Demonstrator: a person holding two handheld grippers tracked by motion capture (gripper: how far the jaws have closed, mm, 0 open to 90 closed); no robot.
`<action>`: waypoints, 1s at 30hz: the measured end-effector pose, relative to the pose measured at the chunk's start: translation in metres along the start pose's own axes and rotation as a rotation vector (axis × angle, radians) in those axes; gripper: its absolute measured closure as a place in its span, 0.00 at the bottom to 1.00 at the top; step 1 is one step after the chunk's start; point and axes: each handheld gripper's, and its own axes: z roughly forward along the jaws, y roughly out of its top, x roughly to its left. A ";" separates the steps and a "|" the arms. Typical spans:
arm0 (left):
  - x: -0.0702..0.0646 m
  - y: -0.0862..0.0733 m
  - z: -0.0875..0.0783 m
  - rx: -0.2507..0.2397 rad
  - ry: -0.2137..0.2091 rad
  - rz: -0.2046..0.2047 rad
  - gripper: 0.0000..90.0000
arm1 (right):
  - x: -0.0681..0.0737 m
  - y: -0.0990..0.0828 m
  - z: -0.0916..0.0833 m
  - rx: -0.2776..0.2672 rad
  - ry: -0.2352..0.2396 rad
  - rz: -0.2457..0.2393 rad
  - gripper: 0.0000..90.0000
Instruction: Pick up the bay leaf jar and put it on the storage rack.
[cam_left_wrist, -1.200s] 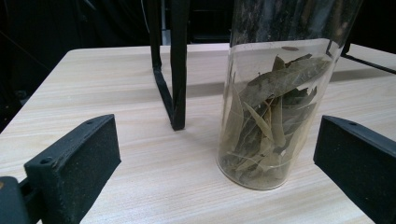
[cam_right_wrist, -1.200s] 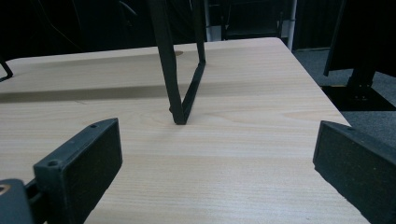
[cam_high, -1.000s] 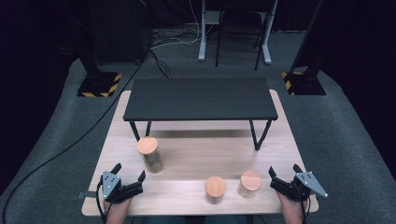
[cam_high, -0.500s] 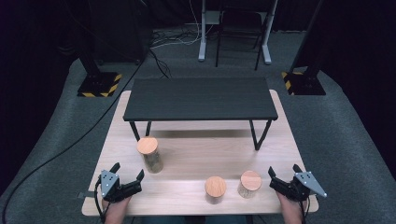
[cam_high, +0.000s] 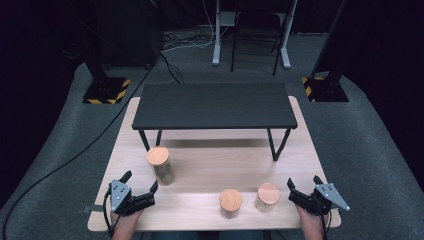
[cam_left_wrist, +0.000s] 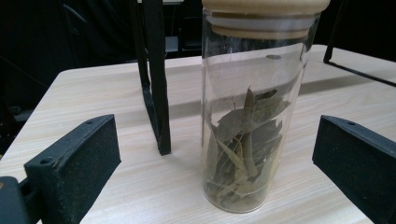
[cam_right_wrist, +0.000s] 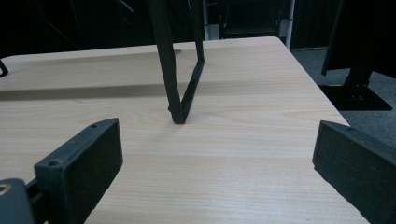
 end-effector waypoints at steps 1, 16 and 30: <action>0.000 0.001 0.000 -0.004 0.000 0.002 0.00 | 0.000 0.000 0.000 0.001 0.000 -0.001 0.01; -0.008 0.015 0.002 -0.052 -0.007 0.018 0.00 | 0.000 0.000 0.000 0.002 -0.005 -0.001 0.01; -0.018 0.034 0.015 -0.076 -0.032 0.027 0.00 | 0.000 0.000 -0.001 -0.004 0.003 0.003 0.01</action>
